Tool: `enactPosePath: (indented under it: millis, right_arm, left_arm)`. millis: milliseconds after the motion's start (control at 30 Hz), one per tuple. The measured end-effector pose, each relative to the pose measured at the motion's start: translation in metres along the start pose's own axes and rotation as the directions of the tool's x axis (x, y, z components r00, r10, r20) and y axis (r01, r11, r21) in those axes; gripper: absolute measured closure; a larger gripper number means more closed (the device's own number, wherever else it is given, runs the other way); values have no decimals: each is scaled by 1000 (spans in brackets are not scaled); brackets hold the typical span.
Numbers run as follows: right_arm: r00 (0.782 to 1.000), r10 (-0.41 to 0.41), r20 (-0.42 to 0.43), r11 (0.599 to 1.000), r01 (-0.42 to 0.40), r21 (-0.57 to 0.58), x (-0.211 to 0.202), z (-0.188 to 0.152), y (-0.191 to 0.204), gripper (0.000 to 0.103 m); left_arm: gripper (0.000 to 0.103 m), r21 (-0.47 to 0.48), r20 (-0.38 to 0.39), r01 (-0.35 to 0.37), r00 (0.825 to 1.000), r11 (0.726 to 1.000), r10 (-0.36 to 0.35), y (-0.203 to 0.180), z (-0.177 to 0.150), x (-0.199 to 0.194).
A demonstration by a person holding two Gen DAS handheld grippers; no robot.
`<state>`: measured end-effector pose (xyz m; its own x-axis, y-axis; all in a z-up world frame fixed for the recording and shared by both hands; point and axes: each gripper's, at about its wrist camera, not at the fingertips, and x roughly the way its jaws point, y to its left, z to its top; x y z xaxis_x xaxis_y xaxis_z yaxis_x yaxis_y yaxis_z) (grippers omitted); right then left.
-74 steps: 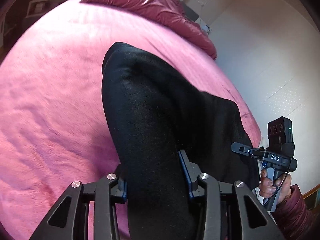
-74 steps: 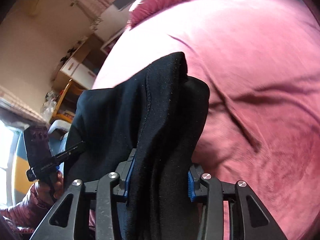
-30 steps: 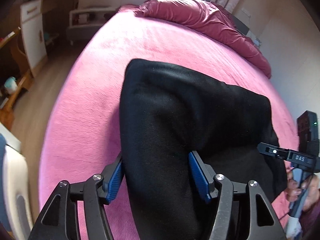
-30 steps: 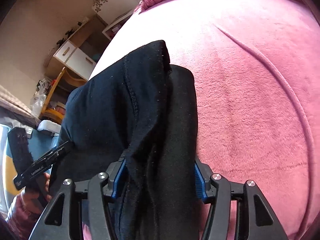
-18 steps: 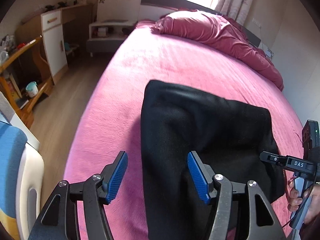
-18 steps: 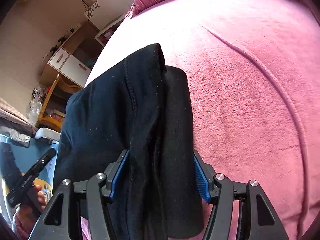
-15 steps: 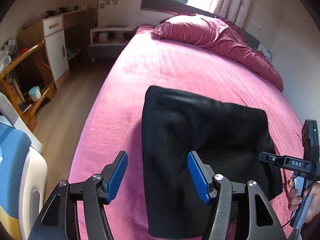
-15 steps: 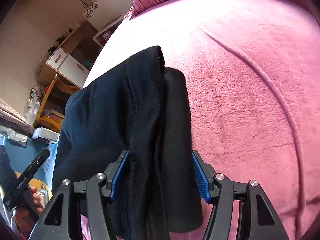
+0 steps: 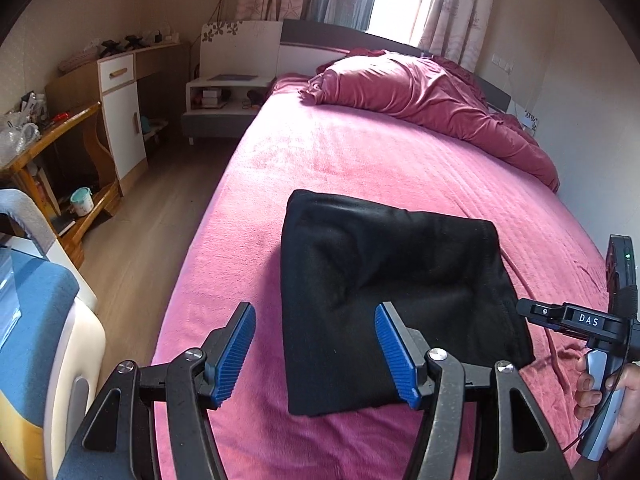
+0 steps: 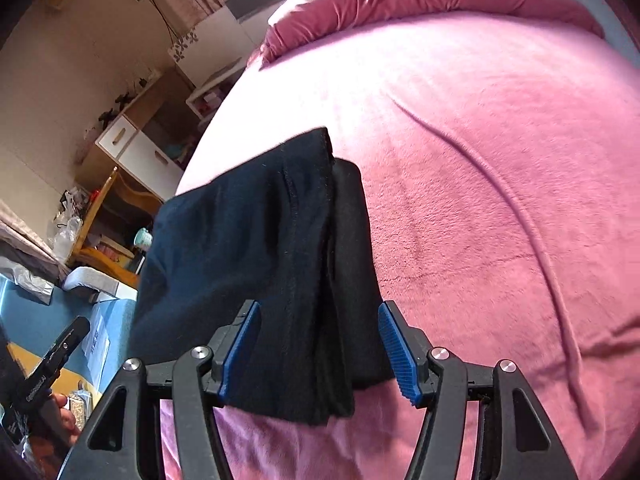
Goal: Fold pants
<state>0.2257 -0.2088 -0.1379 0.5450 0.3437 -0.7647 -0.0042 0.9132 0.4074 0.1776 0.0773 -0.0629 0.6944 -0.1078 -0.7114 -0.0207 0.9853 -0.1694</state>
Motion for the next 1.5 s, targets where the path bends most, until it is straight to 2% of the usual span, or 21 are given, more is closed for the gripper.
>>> enactPosePath:
  millis: [200, 433, 667, 800, 1000, 1500]
  right_arm:
    - [996, -42, 84, 998, 46, -50, -34, -25, 22, 40]
    - [985, -99, 144, 987, 115, -109, -60, -63, 50, 40]
    - [967, -184, 176, 973, 205, -110, -67, -98, 68, 39]
    - [950, -236, 205, 958, 263, -117, -76, -115, 80, 38]
    - [928, -277, 248, 929, 325, -179, -83, -134, 95, 38]
    - [920, -290, 262, 922, 342, -180, -93, -147, 98, 37]
  left_arm:
    - [40, 8, 45, -17, 999, 1000, 17, -6, -17, -31]
    - [40, 14, 91, -36, 995, 999, 34, -13, -40, -64]
    - [40, 11, 87, -76, 993, 997, 75, -22, -66, -77]
    - [40, -13, 96, -80, 992, 997, 81, -22, -81, -84]
    - [40, -4, 101, -96, 990, 995, 96, -26, -95, -91]
    - [39, -5, 104, -96, 990, 995, 96, -30, -99, -94]
